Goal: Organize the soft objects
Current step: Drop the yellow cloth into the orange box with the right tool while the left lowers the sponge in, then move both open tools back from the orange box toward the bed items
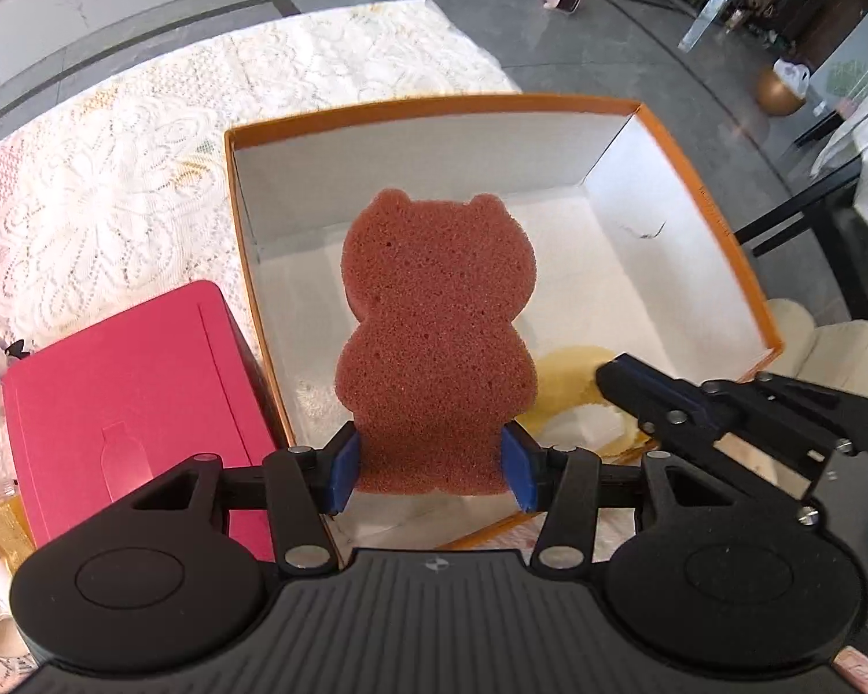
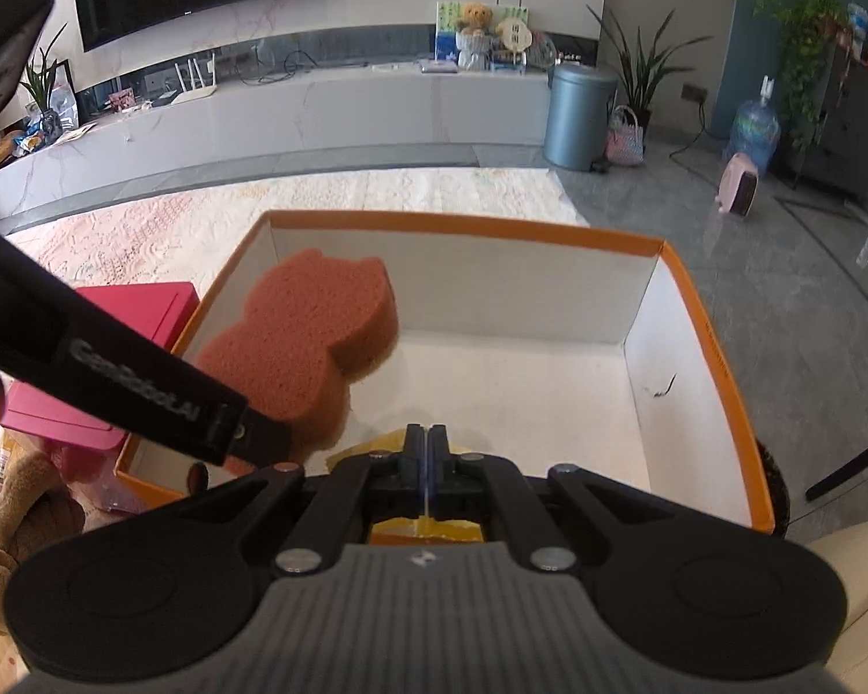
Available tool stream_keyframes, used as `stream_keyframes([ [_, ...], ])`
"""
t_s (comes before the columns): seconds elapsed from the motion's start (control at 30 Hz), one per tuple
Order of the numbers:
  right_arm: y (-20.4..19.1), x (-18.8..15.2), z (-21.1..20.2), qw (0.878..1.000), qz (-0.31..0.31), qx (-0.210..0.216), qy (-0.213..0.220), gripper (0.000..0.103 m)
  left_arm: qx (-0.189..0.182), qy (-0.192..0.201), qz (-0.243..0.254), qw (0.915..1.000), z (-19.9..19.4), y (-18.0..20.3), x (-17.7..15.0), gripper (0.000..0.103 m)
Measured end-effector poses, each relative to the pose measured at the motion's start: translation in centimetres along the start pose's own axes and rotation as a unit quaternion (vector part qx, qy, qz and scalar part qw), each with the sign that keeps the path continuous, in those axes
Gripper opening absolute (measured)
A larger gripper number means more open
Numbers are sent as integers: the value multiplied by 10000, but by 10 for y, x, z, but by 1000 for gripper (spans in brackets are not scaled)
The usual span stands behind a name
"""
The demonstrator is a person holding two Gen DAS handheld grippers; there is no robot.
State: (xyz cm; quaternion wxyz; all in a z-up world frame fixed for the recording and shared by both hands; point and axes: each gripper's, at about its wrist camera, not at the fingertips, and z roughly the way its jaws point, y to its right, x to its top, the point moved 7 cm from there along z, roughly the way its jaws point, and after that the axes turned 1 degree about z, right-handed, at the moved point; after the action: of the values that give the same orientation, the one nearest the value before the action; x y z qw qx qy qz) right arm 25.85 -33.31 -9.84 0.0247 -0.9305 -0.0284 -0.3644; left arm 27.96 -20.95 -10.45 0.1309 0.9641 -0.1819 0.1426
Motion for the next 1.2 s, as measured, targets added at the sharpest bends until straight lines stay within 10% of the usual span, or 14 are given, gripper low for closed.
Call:
stream_keyframes([
  [0.47, 8, -6, 12, 9995, 139, 14, -282, 4, -33, 131, -50, 9999, 2, 2, 0, 78],
  [0.6, 9, -5, 8, 9996, 154, -47, -210, 43, -235, 345, -46, 9991, -9, 3, 1, 82],
  [1.2, -34, -14, -72, 9970, 125, -56, 756, 63, -439, 2178, -182, 9748, -121, -13, -60, 82],
])
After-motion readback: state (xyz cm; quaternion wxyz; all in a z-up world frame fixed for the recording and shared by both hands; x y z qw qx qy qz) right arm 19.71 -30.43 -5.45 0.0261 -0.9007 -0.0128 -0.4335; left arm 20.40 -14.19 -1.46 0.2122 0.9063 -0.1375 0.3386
